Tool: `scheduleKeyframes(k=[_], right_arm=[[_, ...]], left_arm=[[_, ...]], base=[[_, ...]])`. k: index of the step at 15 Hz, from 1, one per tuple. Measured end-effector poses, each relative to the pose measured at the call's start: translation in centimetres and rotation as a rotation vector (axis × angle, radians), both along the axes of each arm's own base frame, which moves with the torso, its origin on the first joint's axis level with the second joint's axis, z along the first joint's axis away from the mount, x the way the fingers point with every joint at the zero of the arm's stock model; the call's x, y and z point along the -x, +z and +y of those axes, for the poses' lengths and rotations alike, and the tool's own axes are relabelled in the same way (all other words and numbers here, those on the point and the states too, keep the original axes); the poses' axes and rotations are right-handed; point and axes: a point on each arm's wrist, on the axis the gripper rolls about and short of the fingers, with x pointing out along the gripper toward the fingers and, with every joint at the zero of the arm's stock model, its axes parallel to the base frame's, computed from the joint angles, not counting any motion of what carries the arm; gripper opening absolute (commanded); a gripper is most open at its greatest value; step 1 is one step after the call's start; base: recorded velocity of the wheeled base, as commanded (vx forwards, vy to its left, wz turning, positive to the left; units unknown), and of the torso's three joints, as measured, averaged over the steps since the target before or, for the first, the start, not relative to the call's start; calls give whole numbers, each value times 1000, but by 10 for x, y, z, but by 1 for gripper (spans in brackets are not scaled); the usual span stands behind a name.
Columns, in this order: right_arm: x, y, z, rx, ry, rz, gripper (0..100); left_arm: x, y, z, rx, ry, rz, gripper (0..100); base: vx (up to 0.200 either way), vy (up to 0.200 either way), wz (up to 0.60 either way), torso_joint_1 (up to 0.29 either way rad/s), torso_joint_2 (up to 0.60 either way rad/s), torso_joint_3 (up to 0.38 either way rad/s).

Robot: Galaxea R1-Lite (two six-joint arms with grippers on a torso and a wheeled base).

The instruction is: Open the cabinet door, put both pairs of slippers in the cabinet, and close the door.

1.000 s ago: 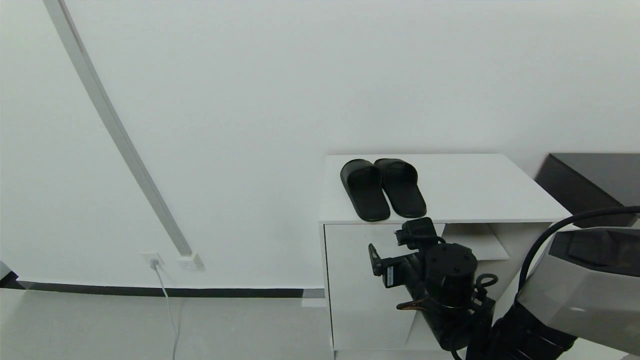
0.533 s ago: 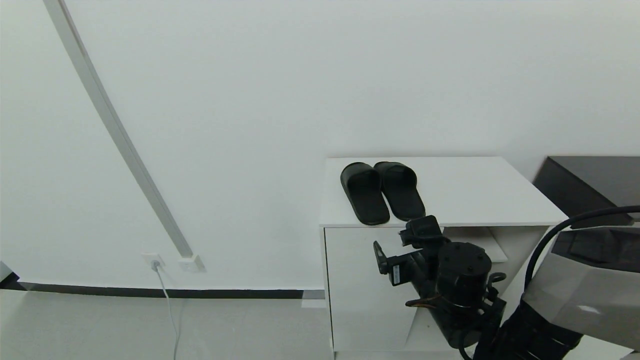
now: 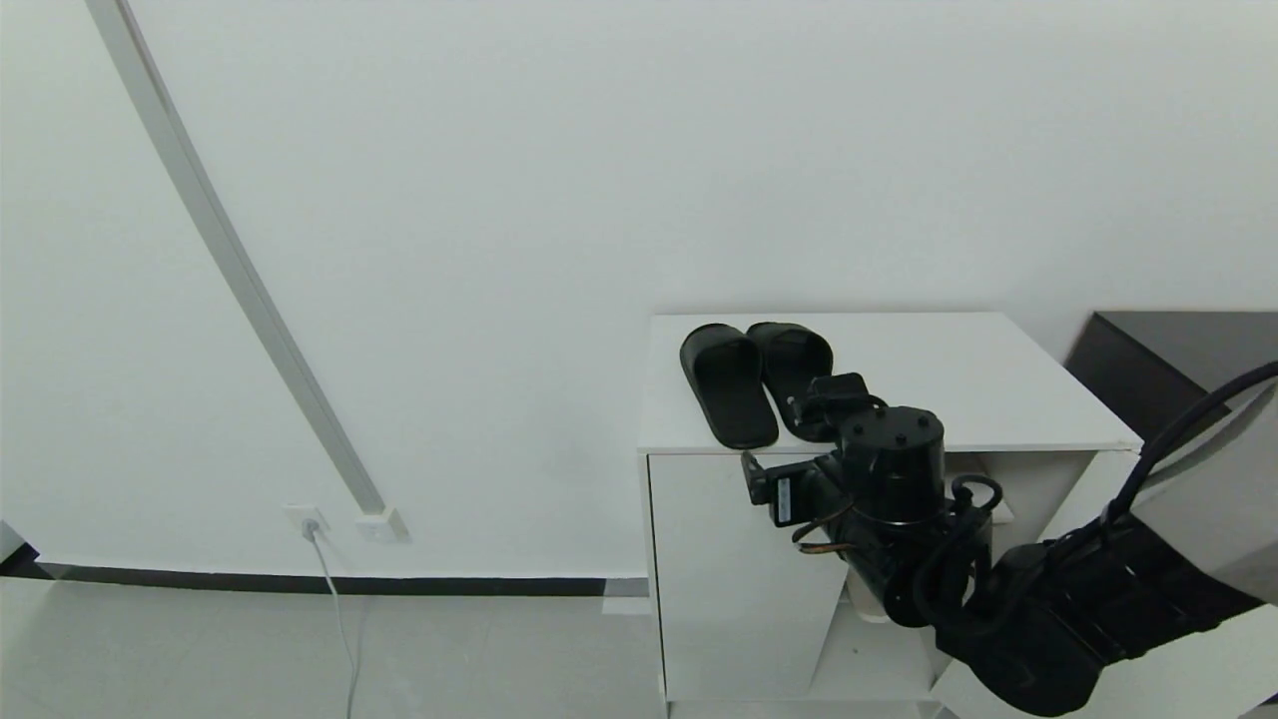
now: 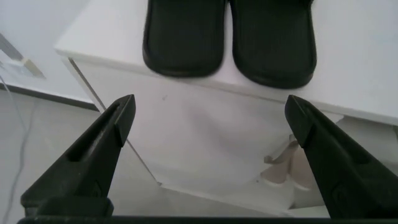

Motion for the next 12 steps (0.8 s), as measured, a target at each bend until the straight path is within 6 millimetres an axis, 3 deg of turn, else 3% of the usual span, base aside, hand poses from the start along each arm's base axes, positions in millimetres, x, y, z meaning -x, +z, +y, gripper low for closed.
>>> scheduleKeyframes(k=[3,12], right_arm=[[2,13,1,-27,-4,-7,100],[8,18,3,-34,-6,-18,100]], left_arm=[[0,0,0,0,-1,0,0],[0,0,0,1,-1,0,0]], base=[[0,0,0,0,0,0],[200,0,0,4,1,1]])
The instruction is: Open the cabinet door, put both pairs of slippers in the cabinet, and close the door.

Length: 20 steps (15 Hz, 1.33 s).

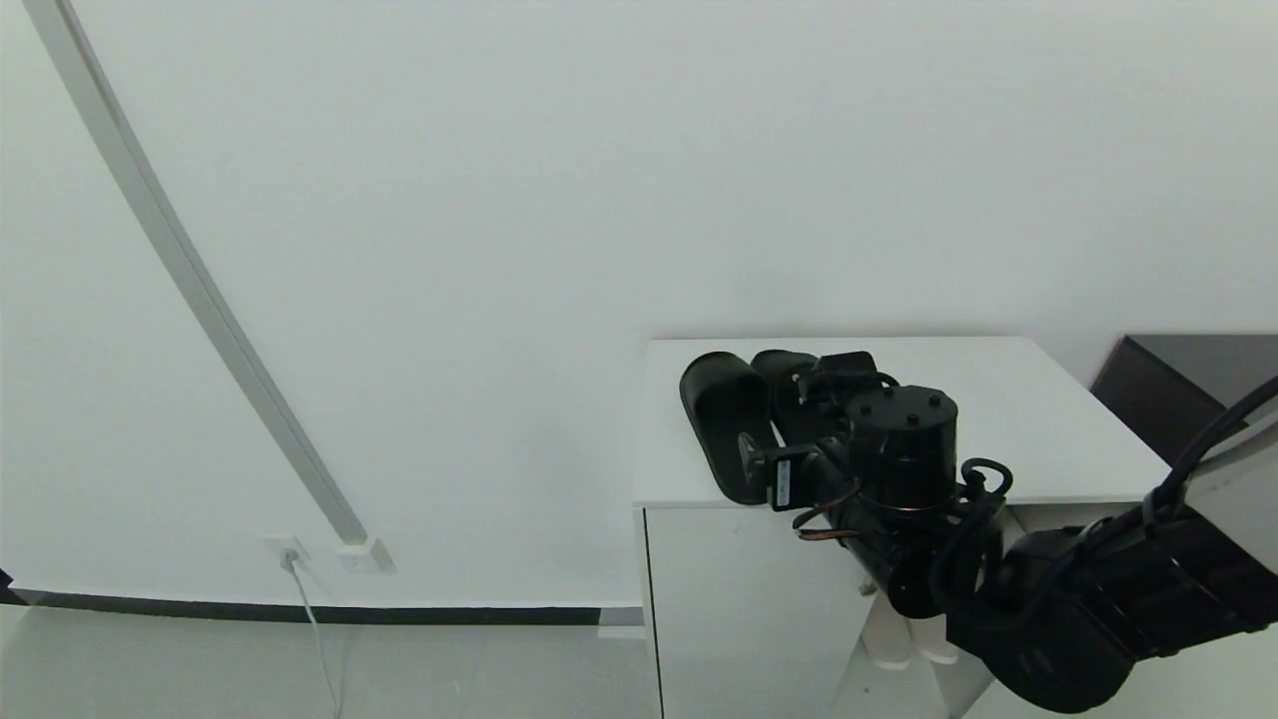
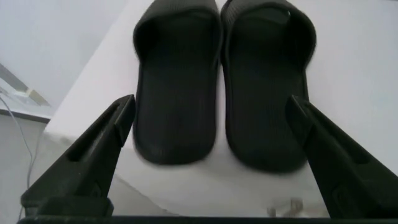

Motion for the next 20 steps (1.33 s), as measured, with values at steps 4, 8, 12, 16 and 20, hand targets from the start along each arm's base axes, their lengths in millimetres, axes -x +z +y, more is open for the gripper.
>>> scheduleKeyframes(k=[4,8,12,16,20], right_arm=[[0,-5,0,-2,-1,5,100],[-13,-17,2,-8,-20,-5,100],[-30,-25,4,-3,-38,-1,100],[-50,-32,10,15,-39,24,100],[-70,-29,15,-5,-61,5,100]], left_arm=[[0,0,0,3,1,0,0],[0,0,0,3,1,0,0],[0,0,0,3,0,0,0],[0,0,0,2,1,0,0],[0,0,0,2,0,0,0]], base=[[0,0,0,0,0,0],[0,0,0,0,0,0],[0,0,0,0,0,0],[0,0,0,0,0,0],[0,0,0,0,0,0]])
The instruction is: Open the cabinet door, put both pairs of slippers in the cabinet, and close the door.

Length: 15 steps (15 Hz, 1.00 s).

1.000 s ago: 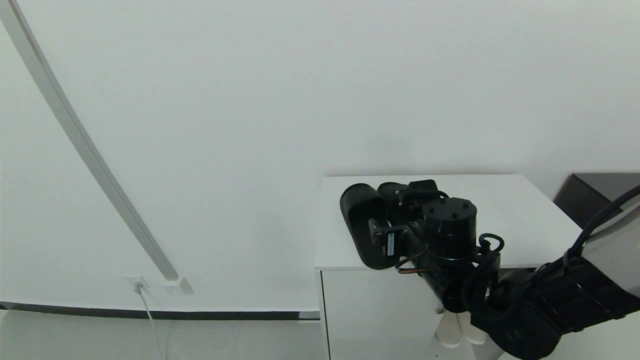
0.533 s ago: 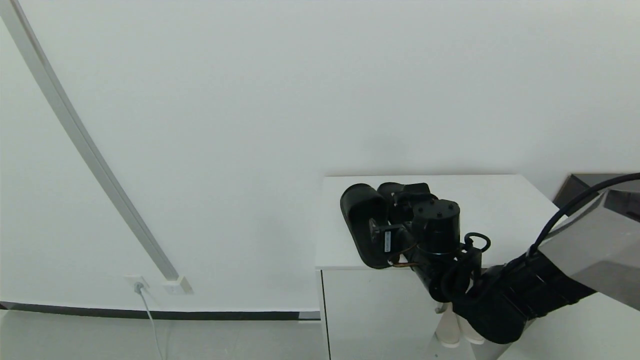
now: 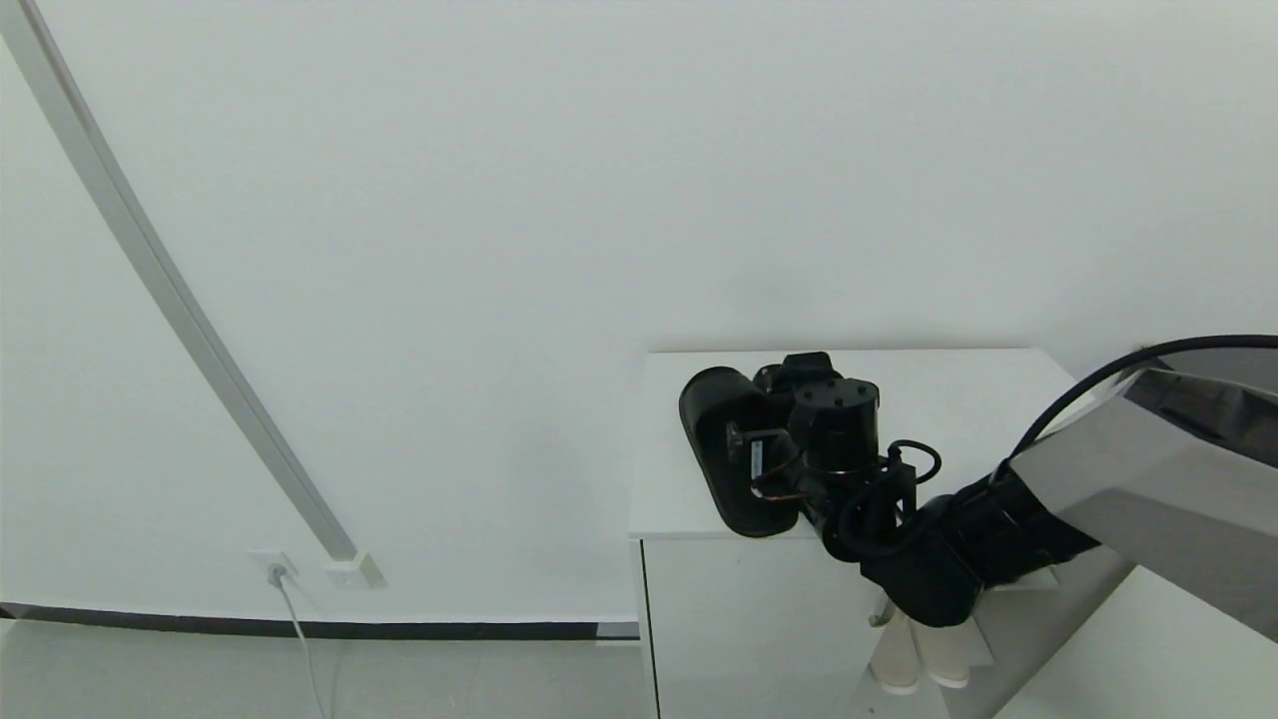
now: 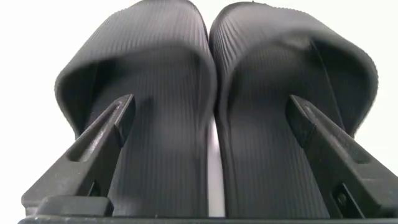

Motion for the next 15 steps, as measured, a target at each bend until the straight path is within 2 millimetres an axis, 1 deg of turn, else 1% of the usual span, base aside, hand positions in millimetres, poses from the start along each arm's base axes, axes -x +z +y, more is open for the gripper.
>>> scheduleKeyframes(k=[4,9,10,15], right_arm=[[-19,-1,3,0,-11,-4,100],[-48,2,0,-5,-36,-6,100],[-51,2,-1,-8,-41,-10,0],[-53,-1,0,-7,-34,-8,0]], left_arm=[[0,0,0,-1,0,0,0],[0,0,0,-3,0,0,0],[0,0,0,-3,-1,0,0],[0,0,0,-3,-1,0,0]], base=[[0,0,0,0,0,0],[0,0,0,0,0,0],[0,0,0,0,0,0],[0,0,0,0,0,0]])
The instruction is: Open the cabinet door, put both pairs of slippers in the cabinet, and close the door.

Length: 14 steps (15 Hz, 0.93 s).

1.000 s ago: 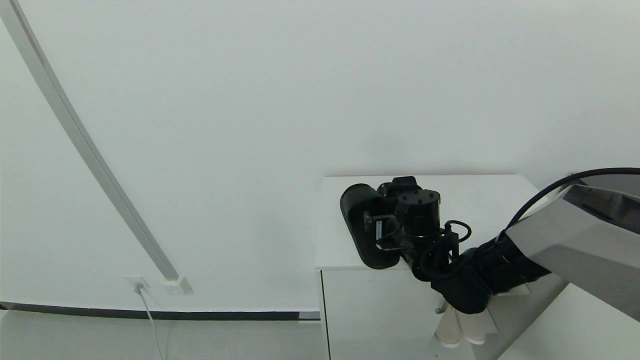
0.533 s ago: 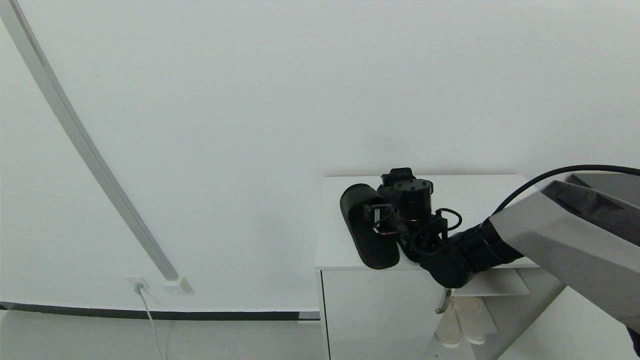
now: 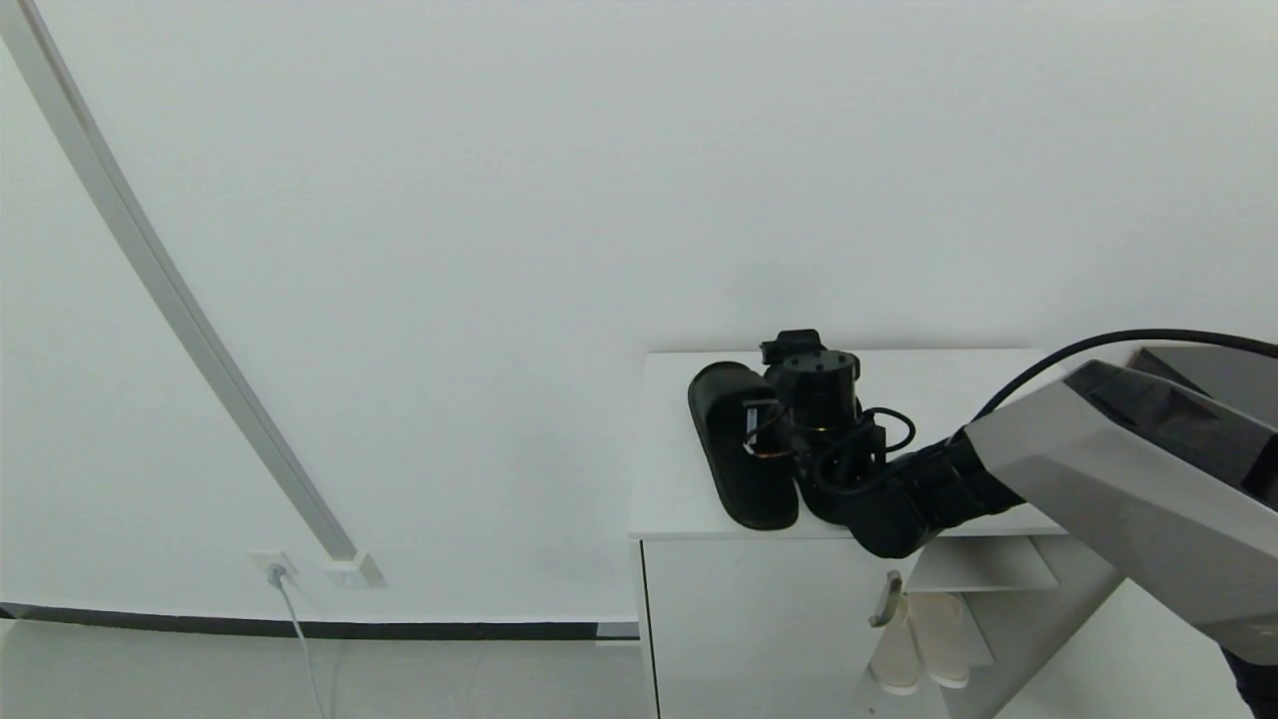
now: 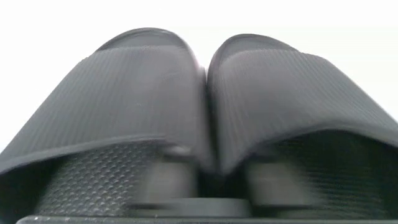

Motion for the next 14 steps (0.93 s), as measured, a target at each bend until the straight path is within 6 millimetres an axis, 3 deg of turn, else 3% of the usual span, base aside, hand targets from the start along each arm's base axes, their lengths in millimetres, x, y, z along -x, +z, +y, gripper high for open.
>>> scheduleKeyframes(k=[4,7,10,14], right_arm=[[5,0,1,2,24,8,0],[23,15,-5,-3,71,11,0],[58,32,-20,-2,132,29,0],[120,44,-40,-10,295,58,0]], left_arm=[[0,0,0,1,1,0,0],[0,0,0,3,1,0,0],[0,0,0,1,1,-1,0],[0,0,0,1,2,0,0]], base=[[0,0,0,0,0,0],[0,0,0,0,0,0],[0,0,0,0,0,0],[0,0,0,0,0,0]])
